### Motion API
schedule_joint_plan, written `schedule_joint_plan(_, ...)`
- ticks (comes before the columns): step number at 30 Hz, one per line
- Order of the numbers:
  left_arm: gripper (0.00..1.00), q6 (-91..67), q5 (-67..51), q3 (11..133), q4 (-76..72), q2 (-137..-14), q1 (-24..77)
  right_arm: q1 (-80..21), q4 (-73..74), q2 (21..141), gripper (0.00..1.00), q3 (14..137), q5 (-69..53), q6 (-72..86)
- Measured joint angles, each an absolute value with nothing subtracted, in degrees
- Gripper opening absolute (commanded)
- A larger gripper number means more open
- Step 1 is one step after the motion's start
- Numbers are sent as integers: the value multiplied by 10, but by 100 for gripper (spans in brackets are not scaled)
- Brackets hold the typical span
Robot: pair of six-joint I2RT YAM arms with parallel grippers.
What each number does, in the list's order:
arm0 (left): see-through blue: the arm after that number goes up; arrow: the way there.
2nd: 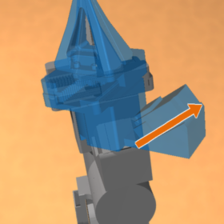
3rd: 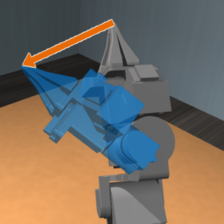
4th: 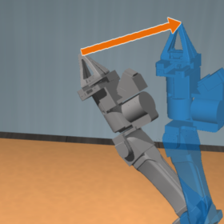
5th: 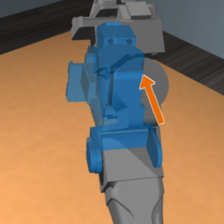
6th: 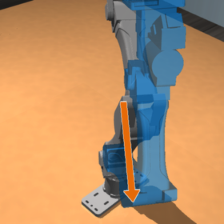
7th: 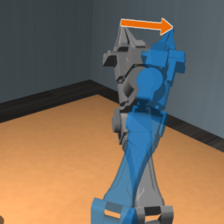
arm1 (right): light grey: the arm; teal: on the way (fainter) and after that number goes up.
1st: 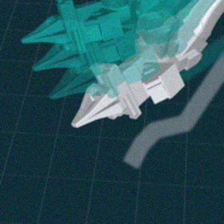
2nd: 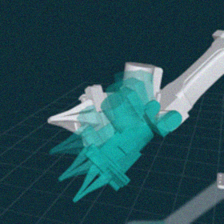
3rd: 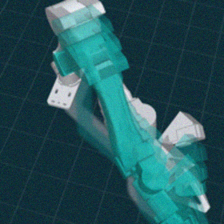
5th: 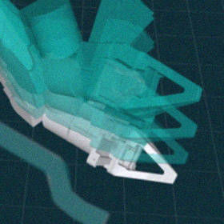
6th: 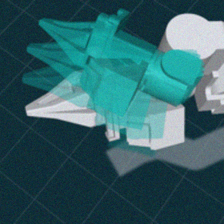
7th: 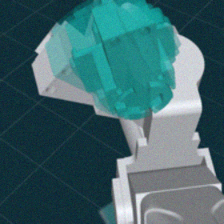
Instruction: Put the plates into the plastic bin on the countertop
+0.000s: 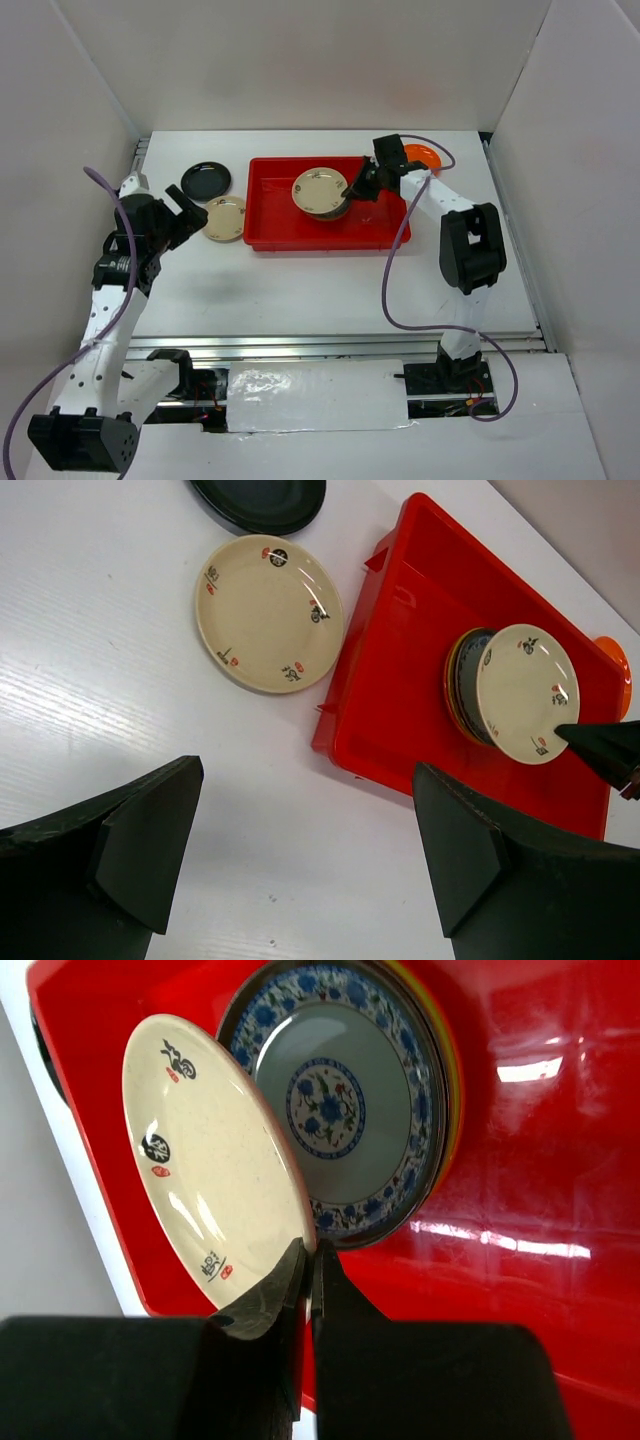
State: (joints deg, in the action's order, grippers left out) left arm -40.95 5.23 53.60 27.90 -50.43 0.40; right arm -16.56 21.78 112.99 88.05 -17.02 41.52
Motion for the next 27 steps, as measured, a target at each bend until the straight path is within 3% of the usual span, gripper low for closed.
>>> schedule_joint_plan(6, 99, -410, 19, 520, 251, -539, -14, -158, 209, 1140, 16, 886, -164, 419)
schedule_joint_plan(10, 99, -422, -2, 507, 235, -567, -38, -155, 209, 1151, 35, 889, -160, 423)
schedule_joint_plan(11, 99, -427, -4, 501, 230, -570, -45, -155, 208, 1151, 43, 889, -160, 424)
schedule_joint_plan(12, 99, -436, -5, 493, 224, -572, -51, -155, 206, 1151, 61, 889, -160, 425)
schedule_joint_plan(13, 99, -443, -5, 484, 219, -572, -58, -155, 203, 1150, 73, 889, -160, 424)
schedule_joint_plan(14, 99, -455, -5, 472, 211, -572, -62, -155, 204, 1148, 78, 889, -159, 423)
schedule_joint_plan(15, 99, -466, -4, 461, 203, -573, -66, -156, 206, 1143, 100, 888, -156, 422)
schedule_joint_plan(20, 99, -512, -5, 402, 143, -608, -71, -174, 218, 1068, 100, 869, -126, 406)
schedule_joint_plan(27, 99, -544, -3, 385, 46, -754, -103, -215, 219, 849, 100, 813, -112, 382)
